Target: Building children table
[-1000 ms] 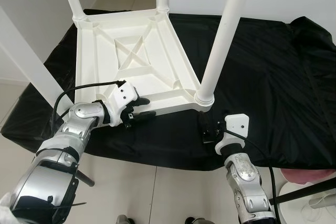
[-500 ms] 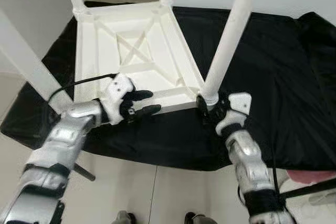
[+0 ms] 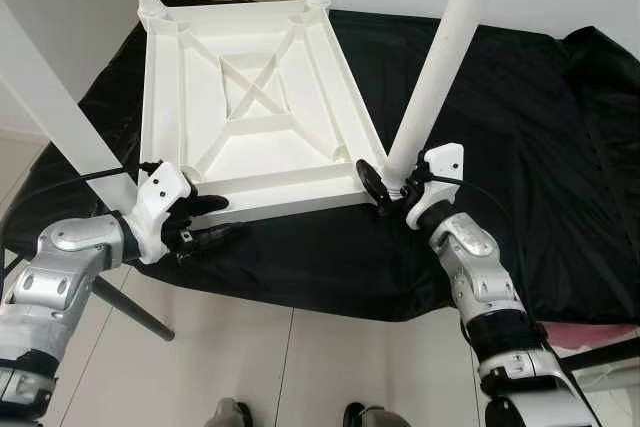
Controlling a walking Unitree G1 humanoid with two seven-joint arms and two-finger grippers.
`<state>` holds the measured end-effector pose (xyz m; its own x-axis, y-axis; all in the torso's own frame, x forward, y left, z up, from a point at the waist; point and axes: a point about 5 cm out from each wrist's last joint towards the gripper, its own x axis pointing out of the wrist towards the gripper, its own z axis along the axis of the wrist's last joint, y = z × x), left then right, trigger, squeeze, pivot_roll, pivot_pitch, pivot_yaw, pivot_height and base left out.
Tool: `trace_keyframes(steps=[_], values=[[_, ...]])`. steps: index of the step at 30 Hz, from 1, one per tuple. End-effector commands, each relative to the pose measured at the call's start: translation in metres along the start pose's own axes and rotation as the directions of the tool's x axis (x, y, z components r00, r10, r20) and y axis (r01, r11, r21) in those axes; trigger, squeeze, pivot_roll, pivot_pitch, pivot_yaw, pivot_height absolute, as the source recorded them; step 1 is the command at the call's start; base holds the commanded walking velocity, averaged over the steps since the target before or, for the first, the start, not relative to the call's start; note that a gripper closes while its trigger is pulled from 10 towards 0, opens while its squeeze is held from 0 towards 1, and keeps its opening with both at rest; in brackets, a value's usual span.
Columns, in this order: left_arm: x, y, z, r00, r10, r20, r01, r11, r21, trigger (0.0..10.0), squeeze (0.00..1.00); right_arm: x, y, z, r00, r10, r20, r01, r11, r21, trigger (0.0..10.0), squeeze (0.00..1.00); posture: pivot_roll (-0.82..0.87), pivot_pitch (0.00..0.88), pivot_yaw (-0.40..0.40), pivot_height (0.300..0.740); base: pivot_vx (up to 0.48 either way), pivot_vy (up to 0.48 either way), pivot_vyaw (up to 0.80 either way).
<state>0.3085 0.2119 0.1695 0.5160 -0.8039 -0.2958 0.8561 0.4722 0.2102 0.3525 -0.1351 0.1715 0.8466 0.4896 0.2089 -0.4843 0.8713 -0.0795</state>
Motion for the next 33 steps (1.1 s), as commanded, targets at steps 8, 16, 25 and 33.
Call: trace_keyframes(steps=[8, 16, 25, 33], values=[[-0.004, 0.009, -0.001, 0.998, -0.046, -0.053, 0.046, 0.999, 0.004, 10.0, 0.00, 0.009, -0.008, 0.001, 0.998, 0.067, -0.018, -0.067, 0.997, -0.044, 0.0, 0.00, 0.07, 0.153, -0.014, 0.740, 0.000, 0.000, 0.00], [-0.006, 0.022, 0.004, 0.999, 0.023, -0.032, -0.022, 1.000, 0.021, 10.0, 0.00, -0.006, -0.007, -0.005, 0.995, 0.094, -0.024, -0.095, 0.995, -0.042, 2.7, 0.00, 0.06, 0.161, -0.015, 0.740, 0.000, 0.000, 0.00], [-0.003, 0.027, 0.008, 0.999, 0.006, -0.037, -0.004, 0.999, 0.049, 10.0, 0.00, -0.023, 0.015, -0.009, 0.990, 0.140, 0.010, -0.139, 0.990, -0.026, 10.0, 0.00, 0.04, 0.162, -0.005, 0.740, 0.000, 0.000, 0.00], [-0.003, 0.034, 0.006, 0.999, 0.038, -0.031, -0.037, 0.998, 0.052, 10.0, 0.00, -0.036, 0.024, -0.008, 0.995, 0.095, 0.027, -0.095, 0.995, 0.002, 10.0, 0.00, 0.04, 0.158, -0.012, 0.740, 0.000, 0.000, 0.00]])
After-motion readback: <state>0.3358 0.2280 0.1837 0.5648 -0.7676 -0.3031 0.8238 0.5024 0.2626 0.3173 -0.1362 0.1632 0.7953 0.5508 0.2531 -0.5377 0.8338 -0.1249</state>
